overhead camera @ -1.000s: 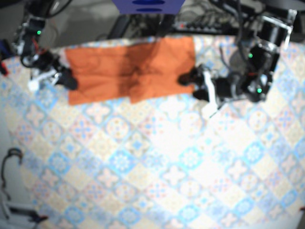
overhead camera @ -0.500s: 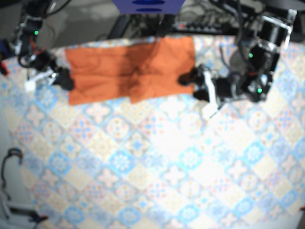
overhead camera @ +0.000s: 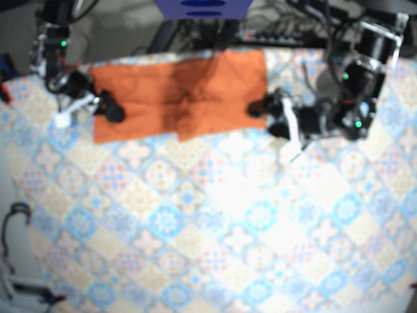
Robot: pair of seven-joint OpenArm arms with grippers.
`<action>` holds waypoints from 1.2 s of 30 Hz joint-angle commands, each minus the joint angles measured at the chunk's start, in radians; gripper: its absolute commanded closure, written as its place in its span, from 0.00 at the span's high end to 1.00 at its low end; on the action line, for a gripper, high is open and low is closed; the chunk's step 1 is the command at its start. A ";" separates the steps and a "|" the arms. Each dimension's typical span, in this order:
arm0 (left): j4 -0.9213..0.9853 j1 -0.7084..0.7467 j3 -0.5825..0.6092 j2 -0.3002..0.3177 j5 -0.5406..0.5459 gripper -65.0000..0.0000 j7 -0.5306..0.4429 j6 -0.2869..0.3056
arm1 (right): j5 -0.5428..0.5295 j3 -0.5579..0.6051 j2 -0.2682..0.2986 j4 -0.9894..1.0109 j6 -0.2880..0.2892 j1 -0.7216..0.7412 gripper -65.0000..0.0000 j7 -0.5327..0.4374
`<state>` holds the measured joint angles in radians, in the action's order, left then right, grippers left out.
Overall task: Fold the T-shirt properly
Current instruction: 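Grasp the strip's other end with the right gripper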
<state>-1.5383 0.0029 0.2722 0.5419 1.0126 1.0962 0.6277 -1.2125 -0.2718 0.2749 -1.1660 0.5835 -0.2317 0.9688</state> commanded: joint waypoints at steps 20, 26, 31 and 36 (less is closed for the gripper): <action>-0.017 -0.013 -0.009 0.031 0.059 0.77 -0.014 0.008 | 0.118 0.006 0.001 -0.022 0.008 -0.039 0.68 0.016; -0.017 -0.016 -0.009 0.031 0.058 0.77 -0.014 0.008 | 0.142 0.010 0.005 -0.016 0.008 -0.041 0.68 0.014; -0.017 -0.008 -0.046 0.031 0.058 0.77 -0.012 0.008 | 0.230 0.013 0.001 -0.015 0.008 -0.041 0.68 0.014; -0.017 0.021 -0.098 0.033 0.051 0.77 -0.009 0.008 | 0.300 0.015 -0.024 -0.015 0.008 -0.041 0.59 0.014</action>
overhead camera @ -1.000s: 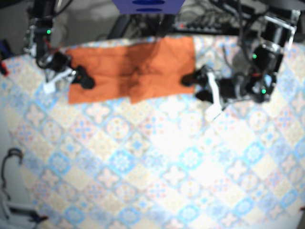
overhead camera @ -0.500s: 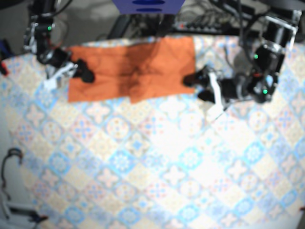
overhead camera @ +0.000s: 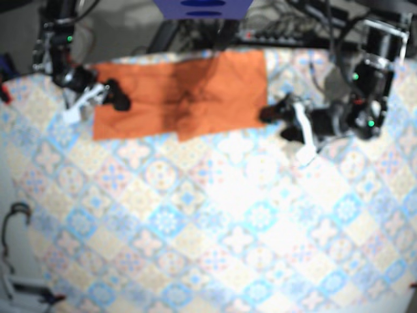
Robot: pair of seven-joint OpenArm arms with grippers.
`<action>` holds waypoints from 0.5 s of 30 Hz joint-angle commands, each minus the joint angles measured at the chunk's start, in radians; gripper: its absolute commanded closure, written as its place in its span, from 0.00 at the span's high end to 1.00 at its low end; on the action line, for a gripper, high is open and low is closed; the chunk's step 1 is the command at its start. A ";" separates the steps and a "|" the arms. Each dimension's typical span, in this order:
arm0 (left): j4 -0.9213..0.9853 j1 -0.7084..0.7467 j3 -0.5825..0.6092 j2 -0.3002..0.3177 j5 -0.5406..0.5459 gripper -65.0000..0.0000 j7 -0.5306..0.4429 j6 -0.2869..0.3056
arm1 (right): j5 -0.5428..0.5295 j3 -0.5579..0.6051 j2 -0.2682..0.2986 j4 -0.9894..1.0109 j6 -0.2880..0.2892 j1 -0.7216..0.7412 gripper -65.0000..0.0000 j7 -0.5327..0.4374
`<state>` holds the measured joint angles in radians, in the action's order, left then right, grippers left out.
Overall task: Fold the T-shirt properly
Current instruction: 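Grasp the strip's other end with the right gripper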
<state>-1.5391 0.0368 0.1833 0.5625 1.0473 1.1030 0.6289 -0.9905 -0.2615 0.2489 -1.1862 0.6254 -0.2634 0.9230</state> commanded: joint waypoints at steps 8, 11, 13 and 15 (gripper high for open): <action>-0.016 -0.010 -0.011 0.037 0.024 0.77 -0.019 0.007 | 0.078 0.006 -0.009 0.004 -0.035 -0.010 0.24 0.060; -0.016 -0.010 -0.012 0.041 0.024 0.77 -0.019 0.007 | 0.078 0.006 -0.009 0.002 -0.037 -0.012 0.15 0.060; -0.016 -0.010 -0.017 0.047 0.024 0.77 -0.019 0.007 | 0.078 0.006 -0.009 -0.005 -0.037 -0.024 0.11 0.060; -0.016 0.002 -0.032 0.057 0.024 0.77 -0.019 0.007 | 0.080 0.006 -0.009 -0.028 -0.039 -0.030 0.08 0.060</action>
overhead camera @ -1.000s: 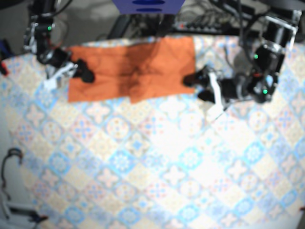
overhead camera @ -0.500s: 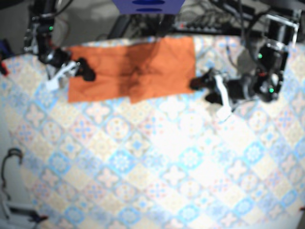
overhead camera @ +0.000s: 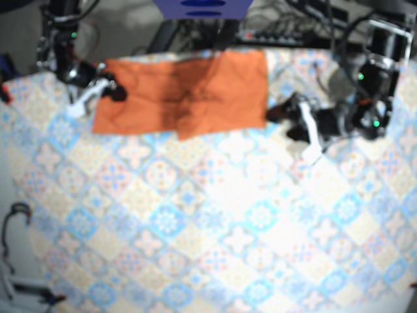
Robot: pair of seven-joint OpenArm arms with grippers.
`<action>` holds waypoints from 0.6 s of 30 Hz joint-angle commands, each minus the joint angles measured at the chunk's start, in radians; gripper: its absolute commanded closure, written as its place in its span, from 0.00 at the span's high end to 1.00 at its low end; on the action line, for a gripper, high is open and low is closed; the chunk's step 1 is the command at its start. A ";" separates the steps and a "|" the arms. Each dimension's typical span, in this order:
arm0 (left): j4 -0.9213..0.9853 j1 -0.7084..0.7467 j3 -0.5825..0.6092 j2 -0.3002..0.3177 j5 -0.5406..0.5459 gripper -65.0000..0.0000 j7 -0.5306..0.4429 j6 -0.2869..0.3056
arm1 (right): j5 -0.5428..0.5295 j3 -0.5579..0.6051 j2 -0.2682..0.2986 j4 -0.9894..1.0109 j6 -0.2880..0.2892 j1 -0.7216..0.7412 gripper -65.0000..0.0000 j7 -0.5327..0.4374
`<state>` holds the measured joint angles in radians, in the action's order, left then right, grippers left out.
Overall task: Fold the T-shirt properly
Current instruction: 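Grasp the strip's other end with the right gripper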
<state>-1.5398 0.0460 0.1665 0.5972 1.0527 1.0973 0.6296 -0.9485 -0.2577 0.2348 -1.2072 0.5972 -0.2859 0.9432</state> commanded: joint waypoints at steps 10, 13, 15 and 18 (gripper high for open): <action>-0.015 0.009 -0.057 0.043 0.019 0.77 -0.013 0.008 | 0.038 0.039 0.005 -0.297 -0.121 -0.085 0.03 0.041; -0.015 0.009 -0.058 0.046 0.019 0.77 -0.013 0.008 | 0.038 0.067 0.005 -0.363 -0.135 -0.091 0.03 0.043; -0.015 0.009 -0.058 0.046 0.019 0.77 -0.013 0.008 | 0.038 0.085 0.005 -0.399 -0.161 -0.094 0.03 0.043; -0.015 0.027 -0.068 0.048 0.019 0.77 -0.013 0.008 | 0.038 0.128 0.004 -0.458 -0.219 -0.105 0.03 0.041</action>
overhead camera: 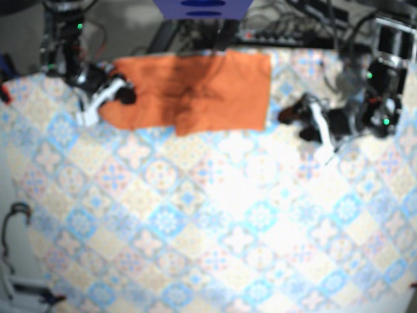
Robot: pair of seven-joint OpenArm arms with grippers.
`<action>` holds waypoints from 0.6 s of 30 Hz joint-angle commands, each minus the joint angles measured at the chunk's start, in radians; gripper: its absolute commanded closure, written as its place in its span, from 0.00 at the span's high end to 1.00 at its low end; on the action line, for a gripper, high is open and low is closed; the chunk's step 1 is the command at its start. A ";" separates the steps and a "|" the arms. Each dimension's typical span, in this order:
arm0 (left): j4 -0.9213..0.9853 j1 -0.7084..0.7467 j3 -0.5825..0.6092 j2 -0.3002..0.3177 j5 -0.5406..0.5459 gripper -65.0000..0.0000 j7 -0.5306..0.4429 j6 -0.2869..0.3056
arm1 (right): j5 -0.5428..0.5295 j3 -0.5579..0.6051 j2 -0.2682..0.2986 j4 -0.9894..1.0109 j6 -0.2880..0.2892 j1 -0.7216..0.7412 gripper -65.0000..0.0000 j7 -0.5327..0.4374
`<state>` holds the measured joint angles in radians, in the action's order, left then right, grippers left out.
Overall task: Fold the T-shirt properly
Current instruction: 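Grasp the strip's other end with the right gripper, then lift the strip end with the right gripper and fold it toward the left gripper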
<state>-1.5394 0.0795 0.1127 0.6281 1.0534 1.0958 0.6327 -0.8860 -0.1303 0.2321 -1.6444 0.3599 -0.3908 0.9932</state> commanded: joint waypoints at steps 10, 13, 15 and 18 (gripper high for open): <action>-0.016 0.058 -0.095 0.042 0.017 0.77 -0.012 0.039 | -0.025 0.172 0.005 -0.173 -0.094 -0.001 0.03 -0.009; -0.016 0.059 -0.107 0.043 0.017 0.77 -0.012 0.040 | -0.025 0.212 -0.017 -0.192 -0.141 -0.001 0.03 -0.009; -0.016 0.059 -0.113 0.046 0.017 0.77 -0.009 0.040 | -0.025 0.231 -0.027 -0.198 -0.169 -0.001 0.03 -0.009; -0.016 0.059 -0.113 0.049 0.014 0.77 -0.012 0.040 | -0.025 0.229 -0.027 -0.199 -0.175 -0.001 0.03 -0.009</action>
<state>-1.5410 0.1452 0.0105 0.6571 1.0534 1.0924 0.6670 -0.8974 0.1066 0.1940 -1.8267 0.1806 -0.3965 0.9947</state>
